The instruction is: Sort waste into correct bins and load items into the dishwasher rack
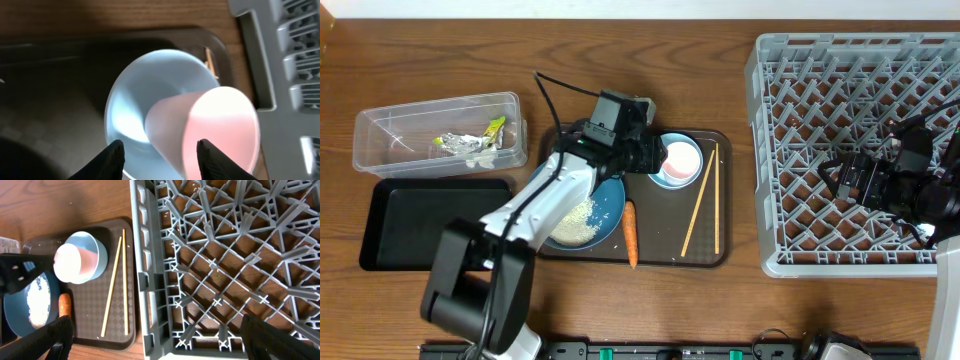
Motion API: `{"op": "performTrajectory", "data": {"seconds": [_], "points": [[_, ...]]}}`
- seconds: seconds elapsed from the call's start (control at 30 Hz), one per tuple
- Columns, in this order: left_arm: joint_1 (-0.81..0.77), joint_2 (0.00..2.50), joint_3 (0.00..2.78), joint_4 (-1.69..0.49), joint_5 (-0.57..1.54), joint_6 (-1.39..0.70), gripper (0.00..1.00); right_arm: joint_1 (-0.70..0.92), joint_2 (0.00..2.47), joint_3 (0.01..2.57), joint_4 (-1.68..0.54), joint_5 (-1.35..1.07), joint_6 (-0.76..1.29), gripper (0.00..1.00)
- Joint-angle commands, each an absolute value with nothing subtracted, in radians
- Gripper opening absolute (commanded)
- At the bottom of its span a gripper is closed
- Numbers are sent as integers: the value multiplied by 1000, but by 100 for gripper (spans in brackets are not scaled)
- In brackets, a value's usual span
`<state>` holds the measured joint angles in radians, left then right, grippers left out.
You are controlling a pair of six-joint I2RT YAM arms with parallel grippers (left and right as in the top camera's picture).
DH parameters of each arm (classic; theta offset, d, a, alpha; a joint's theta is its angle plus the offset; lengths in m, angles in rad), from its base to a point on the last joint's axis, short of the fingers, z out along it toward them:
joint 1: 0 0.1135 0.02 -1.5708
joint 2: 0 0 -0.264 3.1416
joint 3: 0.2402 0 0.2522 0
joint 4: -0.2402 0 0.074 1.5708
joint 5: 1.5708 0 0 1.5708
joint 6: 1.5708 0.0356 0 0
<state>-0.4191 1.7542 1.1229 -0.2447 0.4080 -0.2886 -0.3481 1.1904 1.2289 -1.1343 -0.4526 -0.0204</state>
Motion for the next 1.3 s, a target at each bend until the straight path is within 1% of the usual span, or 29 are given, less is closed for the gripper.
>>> {"op": "performTrajectory", "data": {"seconds": [0.0, 0.07, 0.17, 0.23, 0.33, 0.37, 0.4, 0.5, 0.73, 0.83, 0.9, 1.03, 1.17, 1.27], "points": [[-426, 1777, 1130, -238, 400, -297, 48, -335, 1192, 1226, -1137, -452, -43, 99], [-433, 1785, 1130, -238, 400, -297, 42, -335, 1192, 1226, -1137, -452, -43, 99], [-443, 1785, 1130, -238, 399, -297, 29, -335, 1192, 1226, -1137, -445, -43, 99], [-446, 1785, 1130, -241, 399, -297, 24, -335, 1192, 1226, -1137, -442, -43, 99], [-446, 1785, 1130, -253, 399, -297, 19, -335, 1192, 1226, -1137, -442, -43, 99], [-446, 1785, 1130, -260, 399, -297, 14, -335, 1192, 1226, -1137, -441, -43, 99], [-446, 1785, 1130, -266, 398, -297, 12, -335, 1192, 1226, -1137, -442, -43, 99], [-446, 1785, 1130, -297, 370, -297, 6, -335, 1192, 1226, -1137, -442, -43, 99], [-439, 1771, 1130, -316, 357, -297, 6, -335, 1192, 1226, -1137, -441, -43, 99], [-419, 1731, 1130, -316, 411, -299, 6, -335, 1192, 1226, -1136, -441, -43, 99], [-389, 1686, 1130, -316, 492, -336, 6, -335, 1192, 1226, -1134, -441, -44, 99], [-319, 1605, 1130, -312, 674, -432, 6, -332, 1192, 1226, -1124, -487, -121, 99], [-248, 1569, 1130, -294, 977, -561, 6, -328, 1203, 1225, -1122, -684, -260, 99], [-229, 1571, 1130, -295, 1152, -636, 6, -302, 1222, 1219, -1123, -854, -398, 99]]}}
